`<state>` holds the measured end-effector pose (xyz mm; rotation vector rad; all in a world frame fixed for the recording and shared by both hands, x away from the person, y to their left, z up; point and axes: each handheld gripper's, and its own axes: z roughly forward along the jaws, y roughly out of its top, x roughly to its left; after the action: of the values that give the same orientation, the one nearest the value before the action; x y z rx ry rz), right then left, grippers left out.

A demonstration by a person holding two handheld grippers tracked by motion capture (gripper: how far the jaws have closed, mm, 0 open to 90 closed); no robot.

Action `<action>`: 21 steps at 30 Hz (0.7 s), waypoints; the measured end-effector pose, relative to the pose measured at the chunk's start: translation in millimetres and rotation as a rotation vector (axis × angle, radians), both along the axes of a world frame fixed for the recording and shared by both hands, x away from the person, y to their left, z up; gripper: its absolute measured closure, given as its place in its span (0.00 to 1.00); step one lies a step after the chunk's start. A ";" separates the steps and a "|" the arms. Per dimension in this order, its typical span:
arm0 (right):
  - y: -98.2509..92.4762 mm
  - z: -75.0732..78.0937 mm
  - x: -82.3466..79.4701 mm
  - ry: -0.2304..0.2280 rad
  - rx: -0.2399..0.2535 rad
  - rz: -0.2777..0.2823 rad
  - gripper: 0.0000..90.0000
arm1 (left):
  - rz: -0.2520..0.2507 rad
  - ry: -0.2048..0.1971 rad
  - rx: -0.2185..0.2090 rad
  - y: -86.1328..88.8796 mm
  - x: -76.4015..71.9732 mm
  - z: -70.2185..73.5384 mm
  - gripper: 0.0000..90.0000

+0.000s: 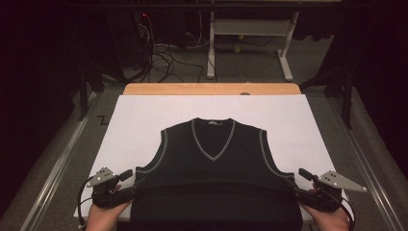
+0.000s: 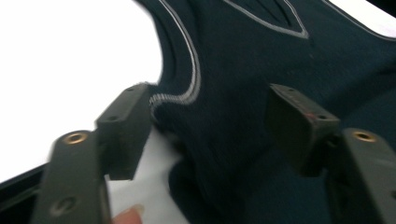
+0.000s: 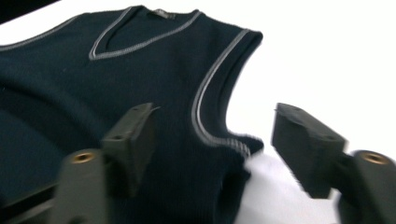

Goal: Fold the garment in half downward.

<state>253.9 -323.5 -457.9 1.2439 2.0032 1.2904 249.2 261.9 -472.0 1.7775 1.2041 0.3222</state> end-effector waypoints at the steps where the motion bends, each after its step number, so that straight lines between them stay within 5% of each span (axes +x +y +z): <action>1: 2.7 0.5 4.0 -0.006 0.000 -0.002 0.25 | 0.004 -0.002 0.004 -0.8 2.0 0.2 0.26; 10: 20.2 1.9 29.7 -0.037 -0.042 -0.030 0.00 | -0.007 -0.020 0.029 -9.0 21.3 1.3 0.02; 21: 31.7 8.1 55.8 -0.051 -0.075 -0.035 0.00 | -0.037 -0.037 0.047 -16.4 48.0 8.6 0.00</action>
<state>309.7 -291.8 -449.8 1.1942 1.9674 1.2073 297.2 245.6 -463.4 1.8245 1.1454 0.3629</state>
